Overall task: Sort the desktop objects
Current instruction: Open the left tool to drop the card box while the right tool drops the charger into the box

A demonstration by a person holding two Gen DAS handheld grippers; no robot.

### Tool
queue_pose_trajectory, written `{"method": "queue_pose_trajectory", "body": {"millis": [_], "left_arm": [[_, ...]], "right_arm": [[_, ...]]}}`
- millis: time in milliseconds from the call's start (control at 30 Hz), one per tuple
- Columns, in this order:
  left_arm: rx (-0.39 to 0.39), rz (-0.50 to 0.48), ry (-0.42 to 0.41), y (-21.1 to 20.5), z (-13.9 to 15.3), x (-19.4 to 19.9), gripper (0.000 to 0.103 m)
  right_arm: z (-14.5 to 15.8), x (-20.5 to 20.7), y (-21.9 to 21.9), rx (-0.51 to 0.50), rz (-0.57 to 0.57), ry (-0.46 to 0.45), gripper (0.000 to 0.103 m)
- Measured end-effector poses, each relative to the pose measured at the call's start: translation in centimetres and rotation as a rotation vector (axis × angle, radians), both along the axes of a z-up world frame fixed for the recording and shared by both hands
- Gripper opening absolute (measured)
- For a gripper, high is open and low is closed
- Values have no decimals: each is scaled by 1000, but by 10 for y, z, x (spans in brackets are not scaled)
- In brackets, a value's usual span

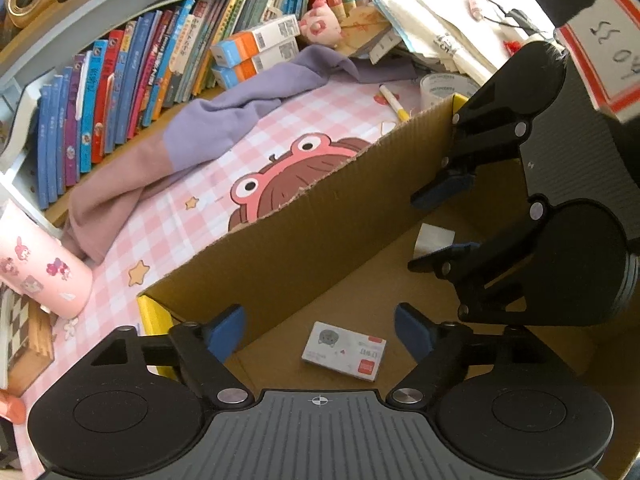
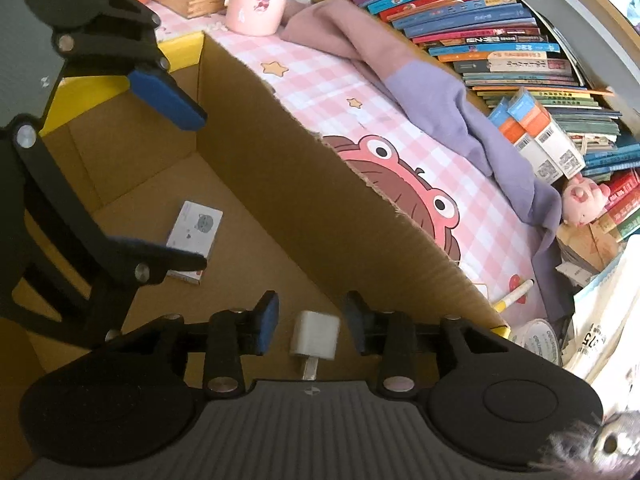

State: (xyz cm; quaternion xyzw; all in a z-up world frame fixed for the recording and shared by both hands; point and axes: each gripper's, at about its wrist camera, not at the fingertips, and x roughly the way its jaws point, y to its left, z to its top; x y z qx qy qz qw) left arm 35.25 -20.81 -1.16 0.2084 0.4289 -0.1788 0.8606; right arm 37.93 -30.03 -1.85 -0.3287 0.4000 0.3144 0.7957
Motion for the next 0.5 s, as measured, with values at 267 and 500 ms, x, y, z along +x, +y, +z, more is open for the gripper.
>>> {"method": "queue_pose_trajectory", "body": {"millis": [267, 500], "left_arm": [[-28, 27, -34, 4, 8, -6, 89], [-65, 75, -106, 10, 26, -20, 94]], "right_arm": [[10, -4, -6, 20, -17, -19, 40], [25, -12, -13, 53, -41, -62, 46]]}}
